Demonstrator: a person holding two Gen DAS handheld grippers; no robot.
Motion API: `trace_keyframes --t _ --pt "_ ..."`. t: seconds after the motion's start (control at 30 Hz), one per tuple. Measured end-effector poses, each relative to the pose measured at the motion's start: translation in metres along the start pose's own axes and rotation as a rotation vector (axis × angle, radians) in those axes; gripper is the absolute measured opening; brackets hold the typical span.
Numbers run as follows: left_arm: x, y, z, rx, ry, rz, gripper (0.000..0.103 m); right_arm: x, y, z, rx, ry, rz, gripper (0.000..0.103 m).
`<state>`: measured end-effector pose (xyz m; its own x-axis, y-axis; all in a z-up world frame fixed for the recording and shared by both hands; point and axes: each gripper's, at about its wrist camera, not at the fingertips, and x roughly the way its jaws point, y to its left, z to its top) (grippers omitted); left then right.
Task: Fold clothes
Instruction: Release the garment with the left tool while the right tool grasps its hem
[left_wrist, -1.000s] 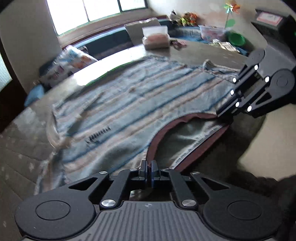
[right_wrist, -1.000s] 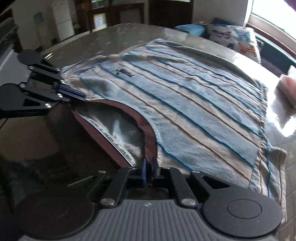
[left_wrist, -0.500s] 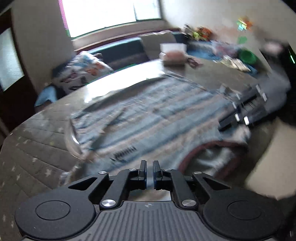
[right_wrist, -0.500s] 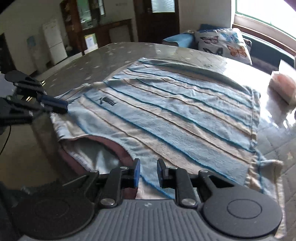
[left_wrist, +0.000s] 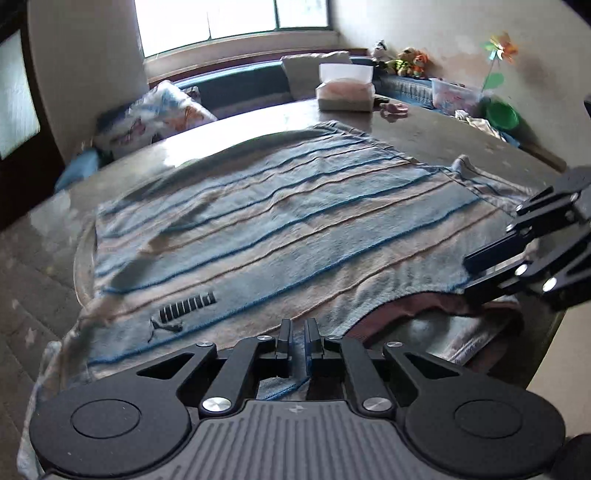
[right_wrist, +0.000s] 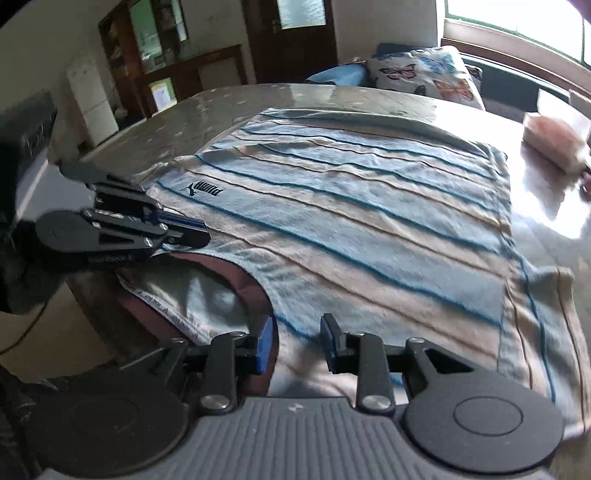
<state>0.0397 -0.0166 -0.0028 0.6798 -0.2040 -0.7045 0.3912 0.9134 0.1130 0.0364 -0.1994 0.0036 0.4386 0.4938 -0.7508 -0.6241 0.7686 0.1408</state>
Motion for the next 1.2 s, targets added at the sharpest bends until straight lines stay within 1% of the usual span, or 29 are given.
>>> trace_keyframes --t 0.07,0.13,0.17,0.2,0.3,0.33,0.4,0.43,0.47,0.5,0.53,0.57,0.63,0.67,0.73,0.8,0.83,0.87,0.9,1.0,1.03,1.1,1.17,1.2 --pt "-0.002 0.0 0.002 0.002 -0.004 0.0 0.01 -0.008 -0.005 -0.005 0.028 -0.012 -0.012 0.03" --pt "-0.004 0.0 0.004 0.005 -0.009 -0.001 0.018 -0.02 -0.016 -0.01 0.076 -0.039 -0.047 0.033" --pt "-0.004 -0.003 0.006 0.008 -0.013 -0.007 0.021 -0.026 -0.022 -0.013 0.105 -0.055 -0.07 0.034" --pt "-0.003 -0.006 0.007 0.01 -0.017 -0.012 0.026 -0.031 -0.029 -0.015 0.138 -0.072 -0.098 0.034" --pt "-0.002 -0.015 0.013 0.019 -0.029 -0.027 0.033 -0.046 -0.056 -0.027 0.244 -0.108 -0.198 0.034" --pt "-0.001 -0.018 0.015 0.021 -0.033 -0.033 0.038 -0.05 -0.064 -0.031 0.279 -0.119 -0.226 0.034" --pt "0.0 -0.024 0.019 0.027 -0.041 -0.043 0.044 -0.055 -0.08 -0.041 0.338 -0.133 -0.274 0.034" --pt "0.0 -0.027 0.021 0.029 -0.046 -0.048 0.044 -0.058 -0.088 -0.046 0.368 -0.14 -0.298 0.034" --pt "0.001 -0.03 0.023 0.033 -0.049 -0.053 0.046 -0.06 -0.094 -0.052 0.385 -0.142 -0.313 0.034" --pt "0.002 -0.034 0.025 0.038 -0.052 -0.057 0.051 -0.062 -0.099 -0.057 0.402 -0.143 -0.326 0.034" --pt "0.003 -0.037 0.027 0.043 -0.055 -0.061 0.053 -0.065 -0.101 -0.061 0.408 -0.154 -0.328 0.034" --pt "0.004 -0.041 0.029 0.048 -0.057 -0.065 0.053 -0.068 -0.102 -0.063 0.413 -0.158 -0.339 0.036" --pt "0.007 -0.048 0.033 0.058 -0.063 -0.073 0.058 -0.072 -0.107 -0.067 0.43 -0.168 -0.369 0.041" --pt "0.008 -0.051 0.035 0.063 -0.065 -0.077 0.06 -0.073 -0.11 -0.069 0.438 -0.173 -0.385 0.041" --pt "0.01 -0.058 0.04 0.073 -0.071 -0.085 0.068 -0.076 -0.115 -0.072 0.455 -0.183 -0.415 0.041" --pt "0.012 -0.066 0.044 0.083 -0.076 -0.093 0.071 -0.08 -0.119 -0.076 0.472 -0.193 -0.445 0.044" --pt "0.014 -0.069 0.046 0.088 -0.078 -0.097 0.073 -0.081 -0.122 -0.077 0.48 -0.198 -0.461 0.047" --pt "0.015 -0.074 0.047 0.096 -0.079 -0.101 0.076 -0.083 -0.124 -0.079 0.489 -0.203 -0.476 0.047" --pt "0.017 -0.078 0.048 0.103 -0.082 -0.107 0.081 -0.085 -0.127 -0.081 0.497 -0.208 -0.491 0.047" --pt "0.02 -0.091 0.052 0.117 -0.085 -0.121 0.086 -0.082 -0.131 -0.083 0.51 -0.216 -0.486 0.047" --pt "0.021 -0.094 0.053 0.12 -0.085 -0.125 0.09 -0.082 -0.131 -0.083 0.509 -0.218 -0.488 0.046" --pt "0.023 -0.1 0.053 0.128 -0.085 -0.13 0.095 -0.081 -0.131 -0.084 0.511 -0.224 -0.49 0.042" --pt "0.026 -0.106 0.054 0.136 -0.079 -0.132 0.096 -0.082 -0.13 -0.085 0.512 -0.228 -0.494 0.031" --pt "0.027 -0.108 0.054 0.14 -0.076 -0.133 0.096 -0.082 -0.13 -0.086 0.513 -0.23 -0.497 0.028"
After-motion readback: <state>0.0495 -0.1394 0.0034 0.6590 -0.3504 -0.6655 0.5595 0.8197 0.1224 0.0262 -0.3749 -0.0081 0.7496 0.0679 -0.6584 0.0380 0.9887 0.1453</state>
